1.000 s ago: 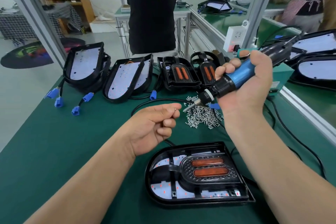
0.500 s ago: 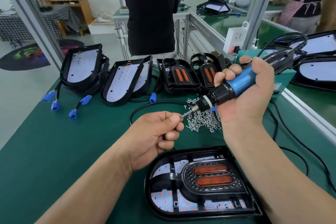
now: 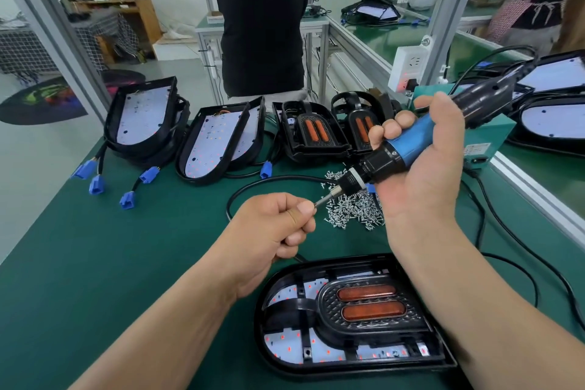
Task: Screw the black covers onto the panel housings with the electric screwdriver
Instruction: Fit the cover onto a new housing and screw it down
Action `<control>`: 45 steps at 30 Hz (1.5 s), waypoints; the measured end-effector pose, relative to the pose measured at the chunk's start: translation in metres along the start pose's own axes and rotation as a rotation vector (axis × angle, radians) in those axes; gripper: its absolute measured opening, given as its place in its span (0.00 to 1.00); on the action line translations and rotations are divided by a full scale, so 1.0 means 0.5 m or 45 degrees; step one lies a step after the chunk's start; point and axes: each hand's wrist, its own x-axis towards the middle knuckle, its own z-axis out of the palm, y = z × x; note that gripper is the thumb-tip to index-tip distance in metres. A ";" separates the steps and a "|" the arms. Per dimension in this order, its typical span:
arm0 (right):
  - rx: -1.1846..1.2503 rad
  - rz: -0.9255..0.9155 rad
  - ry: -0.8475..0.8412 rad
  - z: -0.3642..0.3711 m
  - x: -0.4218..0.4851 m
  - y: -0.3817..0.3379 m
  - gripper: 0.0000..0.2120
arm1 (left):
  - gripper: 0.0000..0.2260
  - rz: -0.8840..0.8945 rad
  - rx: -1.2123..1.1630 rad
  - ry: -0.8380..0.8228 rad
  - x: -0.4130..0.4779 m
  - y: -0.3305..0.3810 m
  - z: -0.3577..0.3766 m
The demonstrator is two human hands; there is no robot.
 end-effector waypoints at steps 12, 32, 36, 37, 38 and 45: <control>-0.140 0.060 0.134 -0.008 -0.008 0.011 0.18 | 0.07 0.115 0.115 0.209 0.006 -0.008 -0.005; -0.051 0.238 -0.036 -0.002 -0.019 -0.008 0.06 | 0.10 -0.336 0.795 -0.286 -0.026 0.057 -0.082; -0.185 0.303 -0.233 0.012 -0.045 0.001 0.07 | 0.11 -0.371 0.928 -0.377 -0.035 0.066 -0.093; -0.221 0.316 -0.272 0.014 -0.050 0.004 0.09 | 0.12 -0.369 0.940 -0.392 -0.036 0.068 -0.094; -0.254 0.329 -0.311 0.016 -0.055 0.008 0.10 | 0.13 -0.363 0.953 -0.415 -0.036 0.069 -0.093; -0.344 0.366 -0.457 0.021 -0.074 0.014 0.11 | 0.11 -0.307 1.007 -0.469 -0.040 0.070 -0.099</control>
